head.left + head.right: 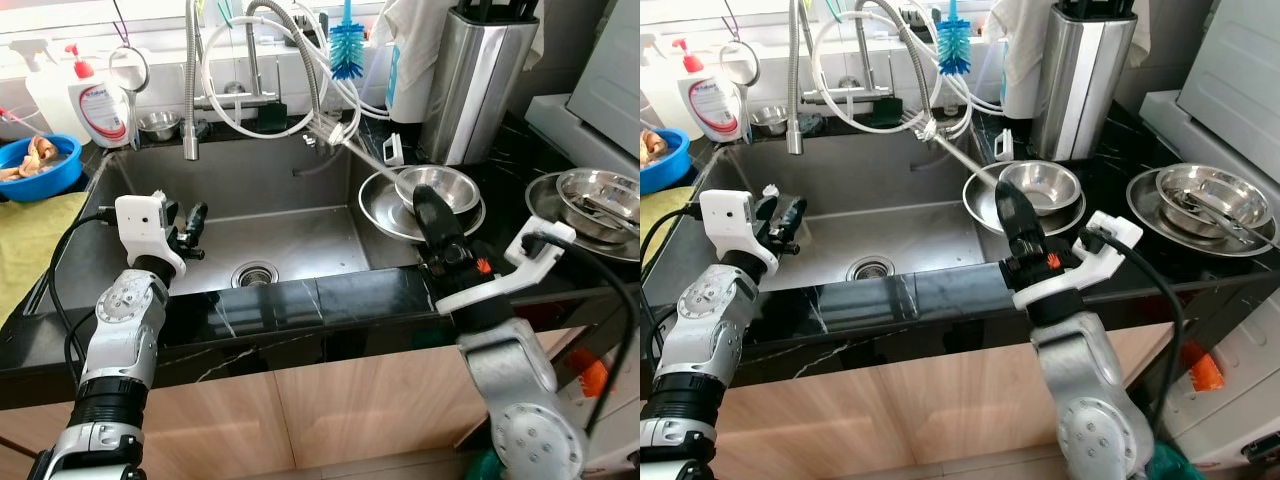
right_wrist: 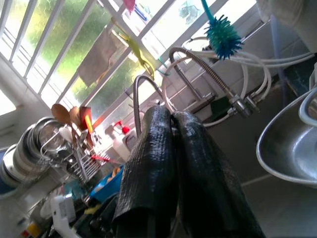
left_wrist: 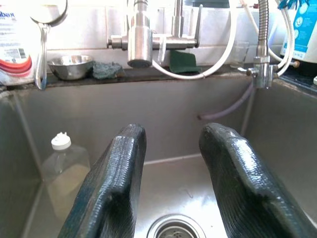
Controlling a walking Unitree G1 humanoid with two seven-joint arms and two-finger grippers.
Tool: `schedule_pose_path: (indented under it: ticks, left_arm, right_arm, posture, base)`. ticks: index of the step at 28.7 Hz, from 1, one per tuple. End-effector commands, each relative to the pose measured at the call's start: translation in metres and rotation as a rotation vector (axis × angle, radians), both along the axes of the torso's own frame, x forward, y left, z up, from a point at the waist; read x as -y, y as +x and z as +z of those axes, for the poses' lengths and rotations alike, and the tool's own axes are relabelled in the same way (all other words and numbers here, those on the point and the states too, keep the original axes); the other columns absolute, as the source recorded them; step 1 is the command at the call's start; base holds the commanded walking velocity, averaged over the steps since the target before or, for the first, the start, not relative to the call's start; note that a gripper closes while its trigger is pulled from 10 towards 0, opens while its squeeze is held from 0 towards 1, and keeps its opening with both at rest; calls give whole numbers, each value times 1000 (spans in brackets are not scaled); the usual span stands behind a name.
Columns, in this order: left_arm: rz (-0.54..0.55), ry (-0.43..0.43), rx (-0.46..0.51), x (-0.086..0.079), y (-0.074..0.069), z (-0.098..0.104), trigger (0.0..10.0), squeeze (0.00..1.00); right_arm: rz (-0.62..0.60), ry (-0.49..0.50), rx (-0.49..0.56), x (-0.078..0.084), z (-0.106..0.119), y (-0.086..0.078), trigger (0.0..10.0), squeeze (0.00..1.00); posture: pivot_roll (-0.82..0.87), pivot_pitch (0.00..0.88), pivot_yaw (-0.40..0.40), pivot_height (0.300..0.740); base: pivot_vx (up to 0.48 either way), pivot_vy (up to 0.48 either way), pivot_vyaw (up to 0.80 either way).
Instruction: Kitchen organization
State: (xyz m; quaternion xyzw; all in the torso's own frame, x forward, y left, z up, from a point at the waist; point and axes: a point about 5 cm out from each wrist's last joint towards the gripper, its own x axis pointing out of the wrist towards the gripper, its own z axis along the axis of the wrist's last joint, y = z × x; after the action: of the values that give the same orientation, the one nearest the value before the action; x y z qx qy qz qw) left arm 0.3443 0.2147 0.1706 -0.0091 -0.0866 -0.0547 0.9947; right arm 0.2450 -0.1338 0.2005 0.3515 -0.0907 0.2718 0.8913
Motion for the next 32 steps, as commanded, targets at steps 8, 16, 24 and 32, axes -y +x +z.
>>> schedule_pose_path:
  ticks: [8, 16, 24, 32]
  left_arm:
    - [-38, -10, 5, -1, -4, 4, 10000, 0]
    - [-121, -104, -22, 3, -6, 4, 10000, 0]
    - [-220, -426, -39, 4, -6, 12, 10000, 0]
    - [-378, -501, -47, 10, -17, 18, 10000, 0]
  right_arm:
    - [113, 108, -59, 18, -14, -21, 10000, 0]
    - [255, 149, -100, 21, -26, -37, 10000, 0]
    - [279, 143, -111, 20, -32, -43, 10000, 0]
    - [253, 186, -156, 22, -42, -48, 10000, 0]
  posture:
    - [-58, 0, 21, 740]
    - [-57, 0, 19, 740]
    - [-55, 0, 19, 740]
    - [-54, 0, 15, 740]
  base:
    - [0, 0, 0]
    - [0, 0, 0]
    - [0, 0, 0]
    - [0, 0, 0]
